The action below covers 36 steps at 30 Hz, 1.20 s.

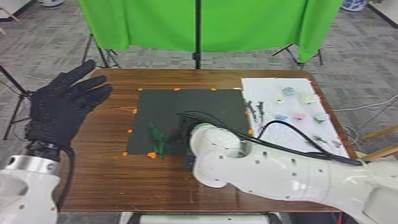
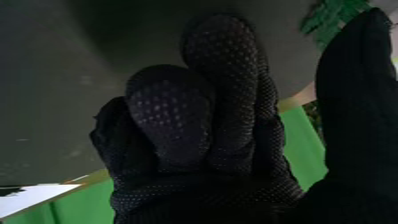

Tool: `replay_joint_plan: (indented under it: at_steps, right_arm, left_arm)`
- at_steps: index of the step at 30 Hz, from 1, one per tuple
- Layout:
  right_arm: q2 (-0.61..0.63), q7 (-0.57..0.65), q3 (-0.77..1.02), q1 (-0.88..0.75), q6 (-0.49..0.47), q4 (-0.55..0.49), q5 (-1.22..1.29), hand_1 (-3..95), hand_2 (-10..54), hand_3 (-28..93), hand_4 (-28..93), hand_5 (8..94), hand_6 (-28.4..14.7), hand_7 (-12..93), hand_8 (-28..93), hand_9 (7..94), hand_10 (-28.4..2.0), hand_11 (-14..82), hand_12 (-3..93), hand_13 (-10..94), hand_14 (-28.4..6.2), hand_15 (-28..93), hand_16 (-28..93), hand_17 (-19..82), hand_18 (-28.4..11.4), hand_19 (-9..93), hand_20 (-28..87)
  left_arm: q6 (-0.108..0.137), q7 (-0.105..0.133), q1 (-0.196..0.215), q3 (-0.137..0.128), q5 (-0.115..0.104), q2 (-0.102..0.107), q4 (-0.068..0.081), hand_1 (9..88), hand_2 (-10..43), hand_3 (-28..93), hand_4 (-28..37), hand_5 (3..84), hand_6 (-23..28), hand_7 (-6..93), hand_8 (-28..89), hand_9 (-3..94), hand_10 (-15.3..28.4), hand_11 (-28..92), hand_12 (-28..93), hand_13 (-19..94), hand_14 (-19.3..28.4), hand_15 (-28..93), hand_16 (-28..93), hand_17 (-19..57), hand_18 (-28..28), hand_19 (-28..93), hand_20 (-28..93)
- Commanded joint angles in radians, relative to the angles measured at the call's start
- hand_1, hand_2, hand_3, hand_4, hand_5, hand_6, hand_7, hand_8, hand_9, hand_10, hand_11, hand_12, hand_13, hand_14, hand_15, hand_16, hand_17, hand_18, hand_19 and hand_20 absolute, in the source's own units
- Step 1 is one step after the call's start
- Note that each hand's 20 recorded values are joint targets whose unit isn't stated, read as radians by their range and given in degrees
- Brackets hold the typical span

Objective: Arrange flowers

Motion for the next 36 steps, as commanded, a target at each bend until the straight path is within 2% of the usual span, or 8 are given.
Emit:
replay_joint_plan:
  at_steps: [1, 6, 13, 22, 25, 28, 31, 36]
  right_arm:
    - [0.012, -0.046, 0.046, -0.061, -0.085, -0.061, -0.012, 40.8, -9.4, 57, -28, 83.7, 1.4, 14, -13, 93.5, -10.3, 38.5, 20.6, 85, -7.5, 68, 19, 53, -20.9, 93, 45]
    - [-0.013, -0.061, 0.062, -0.067, -0.117, -0.052, 0.000, 41.7, -9.2, 57, -28, 84.5, 1.9, 13, -13, 93.6, -10.3, 38.0, 20.9, 85, -7.4, 68, 19, 53, -21.1, 93, 46]
    - [-0.034, -0.057, 0.055, -0.050, -0.106, -0.015, 0.013, 42.0, -9.2, 57, -28, 80.0, 2.5, 13, -13, 92.6, -10.5, 37.4, 21.3, 84, -7.6, 68, 19, 52, -21.3, 93, 45]
    - [-0.067, -0.055, 0.073, -0.061, -0.117, -0.002, 0.024, 42.3, -8.9, 56, -28, 78.2, 2.6, 13, -13, 92.2, -10.8, 37.3, 21.4, 84, -7.8, 68, 19, 51, -21.3, 93, 45]
    - [-0.077, -0.045, 0.057, -0.035, -0.086, 0.009, 0.029, 42.3, -9.0, 56, -28, 77.0, 2.6, 13, -13, 91.4, -10.7, 37.5, 21.5, 83, -7.9, 69, 19, 50, -21.5, 93, 46]
    - [-0.082, -0.046, 0.059, -0.029, -0.076, 0.018, 0.037, 42.4, -9.0, 56, -28, 75.7, 2.6, 13, -13, 90.3, -10.9, 38.0, 21.5, 81, -8.6, 70, 20, 48, -22.1, 93, 48]
    - [-0.087, -0.047, 0.061, -0.018, -0.067, 0.025, 0.051, 42.3, -9.0, 56, -28, 75.5, 2.6, 12, -13, 90.0, -10.9, 38.1, 21.3, 81, -8.7, 71, 19, 47, -21.9, 93, 48]
    - [-0.092, -0.058, 0.051, -0.009, -0.034, 0.023, 0.062, 42.1, -9.1, 57, -28, 73.7, 3.1, 13, -13, 89.6, -10.7, 37.8, 21.0, 81, -7.9, 69, 18, 47, -20.9, 93, 45]
  left_arm:
    - [0.017, -0.020, 0.021, -0.013, 0.005, -0.017, -0.008, 21.6, 7.5, 78, -26.7, 35.8, 9.7, 15.1, -10, 33.3, 21.1, 29, 12, 24, 27.9, 50, -9, -7.6, 26.3, 62, 12]
    - [0.017, -0.019, 0.015, -0.006, 0.005, -0.020, -0.003, 21.6, 7.5, 78, -26.6, 35.8, 9.7, 15.1, -10, 33.3, 21.2, 29, 12, 24, 27.8, 50, -9, -7.6, 26.3, 62, 12]
    - [0.013, -0.013, 0.002, 0.000, 0.001, -0.013, 0.006, 21.6, 7.5, 78, -26.5, 35.8, 9.7, 15.1, -10, 33.3, 21.2, 29, 12, 24, 27.8, 50, -9, -7.6, 26.3, 62, 12]
    - [0.011, -0.007, -0.003, -0.001, 0.000, -0.013, 0.007, 21.6, 7.5, 78, -26.5, 35.9, 9.8, 15.2, -10, 33.3, 21.2, 29, 12, 24, 27.9, 50, -9, -7.6, 26.3, 62, 12]
    - [0.006, 0.009, -0.014, 0.000, 0.001, -0.003, 0.012, 21.6, 7.6, 78, -26.6, 35.9, 9.8, 15.2, -10, 33.3, 21.3, 29, 12, 24, 27.9, 50, -9, -7.6, 26.3, 62, 12]
    - [0.009, 0.003, -0.019, 0.005, -0.003, -0.006, 0.016, 21.6, 7.6, 78, -26.6, 35.8, 9.7, 15.3, -10, 33.3, 21.2, 29, 12, 24, 27.8, 50, -9, -7.6, 26.3, 62, 12]
    - [0.013, 0.022, -0.018, 0.009, -0.007, -0.001, 0.017, 21.6, 7.6, 78, -26.5, 35.8, 9.7, 15.3, -10, 33.3, 21.2, 29, 12, 24, 27.8, 50, -9, -7.6, 26.3, 62, 12]
    - [0.009, 0.019, -0.023, 0.008, -0.007, 0.005, 0.021, 21.6, 7.6, 78, -26.6, 35.9, 9.8, 15.2, -10, 33.3, 21.2, 29, 12, 24, 27.9, 50, -9, -7.6, 26.2, 62, 12]
